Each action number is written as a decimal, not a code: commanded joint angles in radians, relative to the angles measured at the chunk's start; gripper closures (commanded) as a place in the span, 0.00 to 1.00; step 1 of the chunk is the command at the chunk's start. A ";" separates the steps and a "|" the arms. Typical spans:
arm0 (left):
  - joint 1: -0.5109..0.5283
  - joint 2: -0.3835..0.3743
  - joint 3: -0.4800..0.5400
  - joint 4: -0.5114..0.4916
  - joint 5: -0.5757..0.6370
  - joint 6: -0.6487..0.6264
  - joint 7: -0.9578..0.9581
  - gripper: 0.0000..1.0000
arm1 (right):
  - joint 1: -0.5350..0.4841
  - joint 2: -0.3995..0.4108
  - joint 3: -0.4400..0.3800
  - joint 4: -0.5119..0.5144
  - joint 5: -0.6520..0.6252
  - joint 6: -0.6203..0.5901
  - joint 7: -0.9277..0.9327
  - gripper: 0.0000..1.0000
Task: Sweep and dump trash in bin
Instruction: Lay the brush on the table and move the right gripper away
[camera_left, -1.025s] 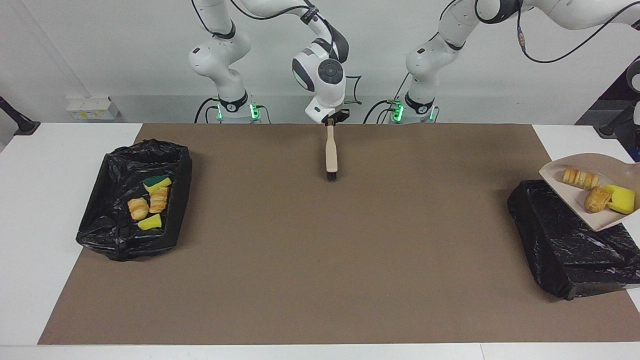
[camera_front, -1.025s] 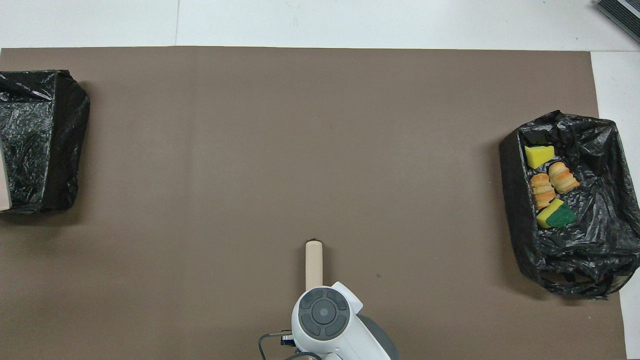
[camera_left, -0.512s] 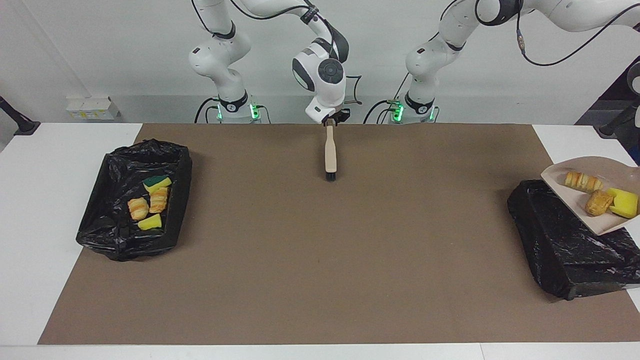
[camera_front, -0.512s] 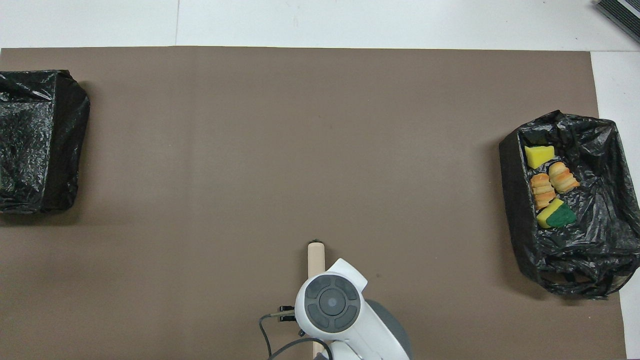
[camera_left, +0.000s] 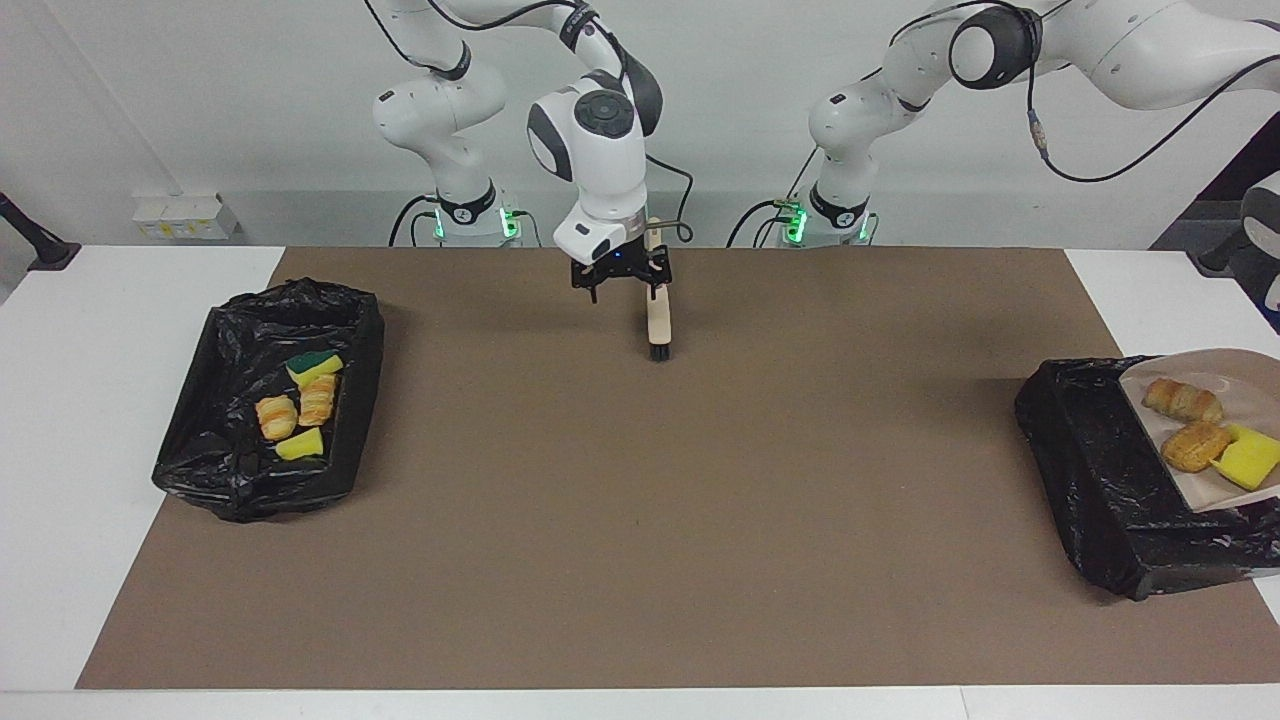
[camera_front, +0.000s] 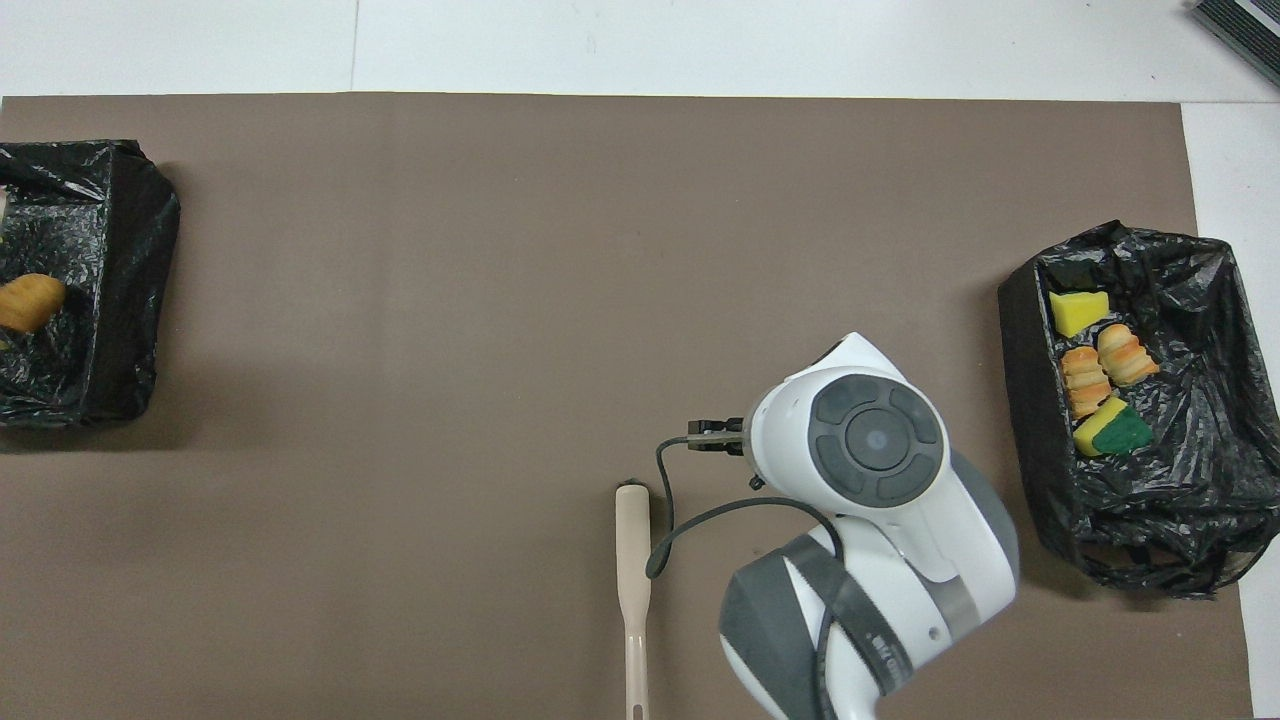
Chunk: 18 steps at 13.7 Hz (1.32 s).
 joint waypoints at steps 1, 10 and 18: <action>-0.019 -0.004 0.016 0.017 0.051 -0.025 -0.018 1.00 | -0.114 -0.003 0.011 0.017 -0.020 -0.019 -0.088 0.00; -0.152 -0.146 0.008 -0.002 0.101 -0.204 -0.021 1.00 | -0.376 -0.108 0.005 0.199 -0.049 -0.287 -0.380 0.00; -0.439 -0.358 0.007 -0.475 -0.141 -0.224 -0.359 1.00 | -0.376 -0.146 -0.085 0.414 -0.009 -0.528 -0.496 0.00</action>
